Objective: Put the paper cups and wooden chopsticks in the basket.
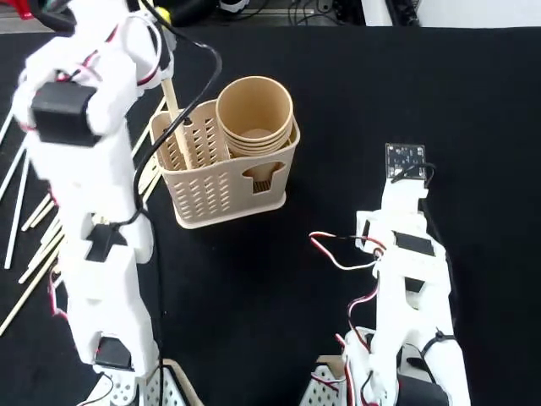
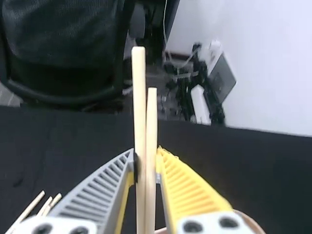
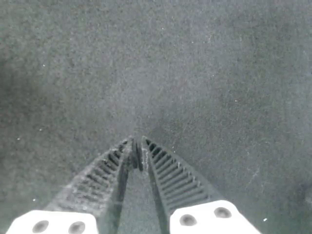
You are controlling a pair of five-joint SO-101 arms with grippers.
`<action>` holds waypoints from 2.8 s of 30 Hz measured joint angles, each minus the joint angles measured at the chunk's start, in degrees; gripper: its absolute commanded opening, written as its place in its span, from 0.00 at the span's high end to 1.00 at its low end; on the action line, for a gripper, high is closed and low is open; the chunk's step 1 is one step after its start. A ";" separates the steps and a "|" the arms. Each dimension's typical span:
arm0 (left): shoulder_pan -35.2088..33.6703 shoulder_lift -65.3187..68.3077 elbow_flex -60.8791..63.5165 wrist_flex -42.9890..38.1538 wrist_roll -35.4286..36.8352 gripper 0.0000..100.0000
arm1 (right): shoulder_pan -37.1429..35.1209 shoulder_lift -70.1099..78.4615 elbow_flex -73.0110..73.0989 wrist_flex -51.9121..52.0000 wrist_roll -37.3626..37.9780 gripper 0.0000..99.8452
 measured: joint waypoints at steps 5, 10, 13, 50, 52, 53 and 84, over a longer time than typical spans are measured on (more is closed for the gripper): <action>-0.53 -6.33 0.00 0.00 -0.26 0.97 | 0.00 0.00 0.00 0.00 0.00 0.98; -0.70 -12.84 0.00 -0.88 -0.26 0.97 | 0.00 0.00 0.00 0.00 0.00 0.98; -0.70 -18.46 0.00 -2.02 -0.26 0.97 | 0.00 0.00 0.00 0.00 0.00 0.98; -0.88 -98.46 90.29 -38.86 -6.33 0.97 | 0.00 0.00 0.00 0.00 0.00 0.98; -0.88 -103.65 102.86 -50.02 -6.51 0.97 | 0.00 0.00 0.00 0.00 0.00 0.98; -0.88 -105.05 108.66 -56.00 -6.51 0.97 | 0.00 0.00 0.00 0.00 0.00 0.98; -0.70 -82.46 144.97 -91.08 -6.68 0.79 | 0.00 0.00 0.00 0.00 0.00 0.98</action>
